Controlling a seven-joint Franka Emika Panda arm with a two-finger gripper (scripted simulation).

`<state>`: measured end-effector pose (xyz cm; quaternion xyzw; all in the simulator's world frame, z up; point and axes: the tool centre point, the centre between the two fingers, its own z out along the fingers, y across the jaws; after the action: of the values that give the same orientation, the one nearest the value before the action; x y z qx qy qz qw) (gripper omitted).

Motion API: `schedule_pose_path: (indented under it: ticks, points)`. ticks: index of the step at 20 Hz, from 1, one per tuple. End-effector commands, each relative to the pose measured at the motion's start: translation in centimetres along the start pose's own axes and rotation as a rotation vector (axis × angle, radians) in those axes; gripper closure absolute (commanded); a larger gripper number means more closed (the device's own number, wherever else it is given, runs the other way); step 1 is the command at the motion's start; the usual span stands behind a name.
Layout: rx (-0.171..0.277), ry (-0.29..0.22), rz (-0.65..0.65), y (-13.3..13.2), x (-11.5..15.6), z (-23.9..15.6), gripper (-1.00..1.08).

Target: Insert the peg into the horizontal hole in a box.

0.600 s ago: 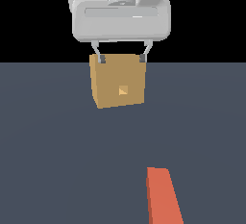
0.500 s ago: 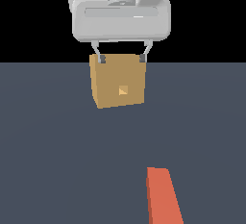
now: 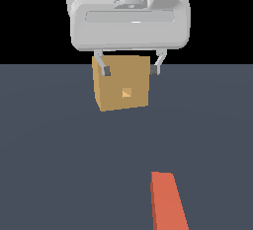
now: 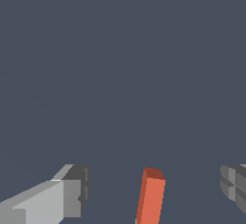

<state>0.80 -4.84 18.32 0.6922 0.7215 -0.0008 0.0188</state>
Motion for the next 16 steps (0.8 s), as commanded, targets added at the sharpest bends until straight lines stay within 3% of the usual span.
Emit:
schedule_pose_path:
  ticks: [1,16]
  points:
    - [0.003,0.001,0.015,0.2,-2.4,1.1,-0.92]
    - [0.020,0.020,0.113,1.4,-19.4,9.5,-0.92]
